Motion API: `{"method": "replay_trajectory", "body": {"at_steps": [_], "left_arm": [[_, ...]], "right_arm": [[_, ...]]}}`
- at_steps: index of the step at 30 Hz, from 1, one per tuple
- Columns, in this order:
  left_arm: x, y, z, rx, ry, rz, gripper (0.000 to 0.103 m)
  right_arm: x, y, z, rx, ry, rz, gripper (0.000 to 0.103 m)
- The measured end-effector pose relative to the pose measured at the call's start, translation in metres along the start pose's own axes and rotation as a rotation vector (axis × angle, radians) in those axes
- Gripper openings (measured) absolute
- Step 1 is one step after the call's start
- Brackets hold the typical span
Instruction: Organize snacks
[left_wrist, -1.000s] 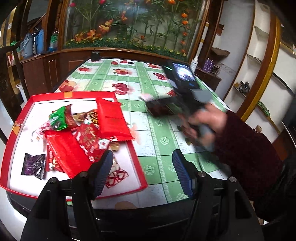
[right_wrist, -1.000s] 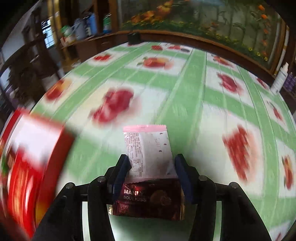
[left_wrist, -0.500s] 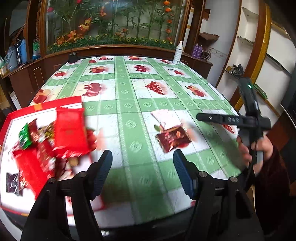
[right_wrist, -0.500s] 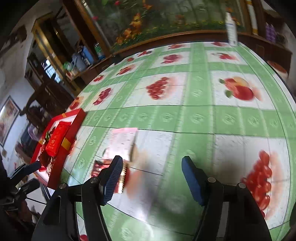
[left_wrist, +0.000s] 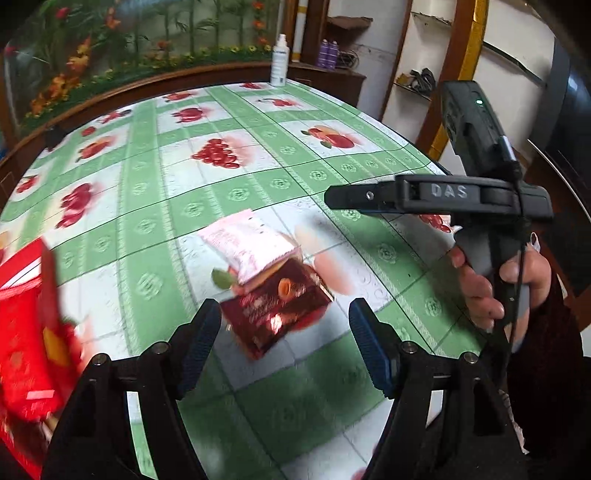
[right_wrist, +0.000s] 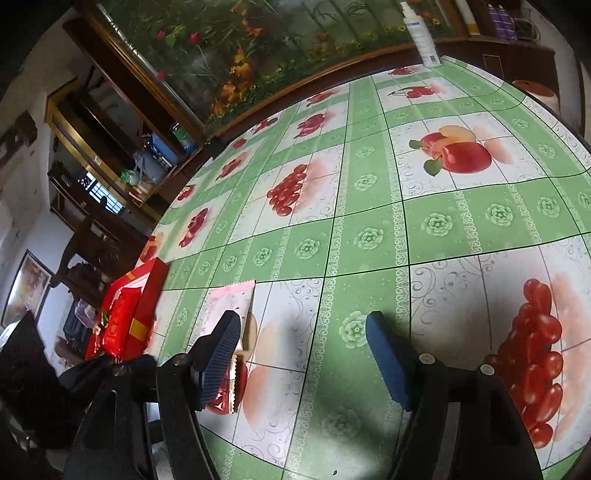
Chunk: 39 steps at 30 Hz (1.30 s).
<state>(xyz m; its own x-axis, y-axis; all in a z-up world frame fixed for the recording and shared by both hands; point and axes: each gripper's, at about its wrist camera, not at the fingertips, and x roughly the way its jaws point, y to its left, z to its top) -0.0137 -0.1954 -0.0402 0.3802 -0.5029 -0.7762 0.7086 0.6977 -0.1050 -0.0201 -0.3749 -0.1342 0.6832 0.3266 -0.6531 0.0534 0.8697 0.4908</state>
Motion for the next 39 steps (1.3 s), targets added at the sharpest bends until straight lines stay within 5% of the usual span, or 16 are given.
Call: {"method": "replay_trajectory", "body": {"at_steps": [10, 19, 26, 34, 35, 37, 39], "left_arm": [[0.027, -0.004, 0.001, 0.094, 0.058, -0.038, 0.075], [0.011, -0.026, -0.015, 0.109, 0.064, -0.163, 0.075], [0.019, -0.012, 0.006, -0.026, 0.066, -0.026, 0.075], [0.035, -0.039, -0.003, 0.092, 0.073, 0.078, 0.075], [0.035, -0.038, -0.002, 0.082, 0.069, 0.081, 0.072], [0.033, -0.039, -0.001, 0.078, 0.045, 0.096, 0.035], [0.032, -0.035, 0.0, 0.06, 0.039, 0.124, 0.033]], "right_arm": [[0.001, -0.003, 0.001, 0.012, -0.009, -0.007, 0.073], [0.0, -0.004, 0.001, 0.004, -0.019, -0.034, 0.073], [0.0, -0.004, 0.001, -0.001, -0.025, -0.051, 0.073], [0.0, -0.005, 0.002, -0.002, -0.028, -0.058, 0.073], [0.0, -0.005, 0.002, -0.001, -0.029, -0.06, 0.073], [-0.001, -0.005, 0.002, -0.001, -0.033, -0.067, 0.073], [-0.001, -0.005, 0.001, -0.003, -0.036, -0.076, 0.073]]}}
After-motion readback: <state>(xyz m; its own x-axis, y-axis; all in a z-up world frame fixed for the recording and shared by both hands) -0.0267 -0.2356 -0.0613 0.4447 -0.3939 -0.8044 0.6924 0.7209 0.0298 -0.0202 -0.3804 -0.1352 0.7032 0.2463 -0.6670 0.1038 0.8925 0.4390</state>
